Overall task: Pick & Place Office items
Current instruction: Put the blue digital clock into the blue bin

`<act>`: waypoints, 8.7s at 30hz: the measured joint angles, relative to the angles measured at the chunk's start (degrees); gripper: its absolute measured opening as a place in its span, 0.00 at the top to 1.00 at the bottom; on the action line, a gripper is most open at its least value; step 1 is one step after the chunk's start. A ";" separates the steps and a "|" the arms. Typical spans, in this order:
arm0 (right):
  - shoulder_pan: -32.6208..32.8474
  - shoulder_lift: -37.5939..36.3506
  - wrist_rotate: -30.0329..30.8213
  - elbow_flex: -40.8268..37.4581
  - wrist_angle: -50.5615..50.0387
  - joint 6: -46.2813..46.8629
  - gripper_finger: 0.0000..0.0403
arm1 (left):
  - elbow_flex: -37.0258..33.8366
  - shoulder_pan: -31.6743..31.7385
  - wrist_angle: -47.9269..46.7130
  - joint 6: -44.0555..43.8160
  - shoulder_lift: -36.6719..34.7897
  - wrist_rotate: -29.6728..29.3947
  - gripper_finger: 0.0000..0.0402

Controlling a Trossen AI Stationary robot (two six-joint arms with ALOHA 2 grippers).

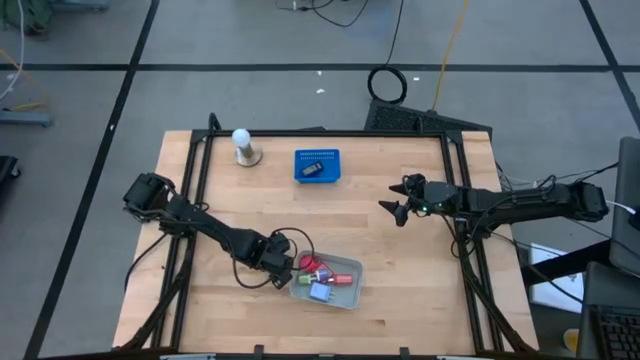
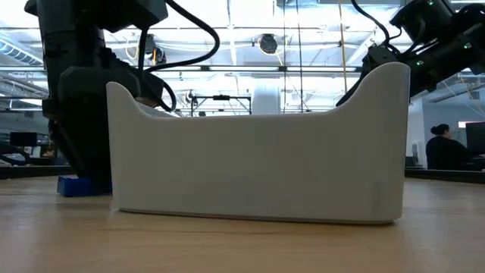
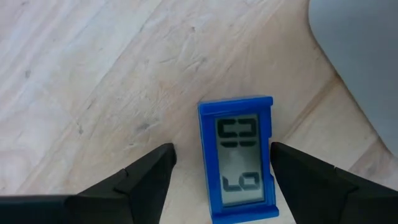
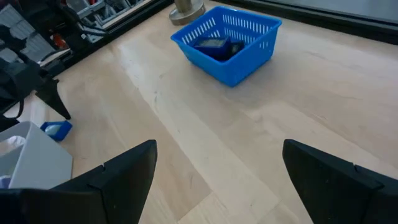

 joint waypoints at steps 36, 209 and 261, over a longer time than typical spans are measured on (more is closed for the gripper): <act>0.04 0.04 -1.46 -0.02 0.01 2.95 0.16 | -0.76 0.92 -3.71 0.50 -5.58 -3.82 0.67; 11.61 42.34 -24.91 51.52 4.96 -30.21 0.16 | 14.75 36.12 34.14 19.83 -7.78 85.90 0.67; 11.65 42.29 -25.15 51.45 5.98 -31.69 0.87 | 14.75 37.66 37.69 16.34 -7.81 84.62 0.38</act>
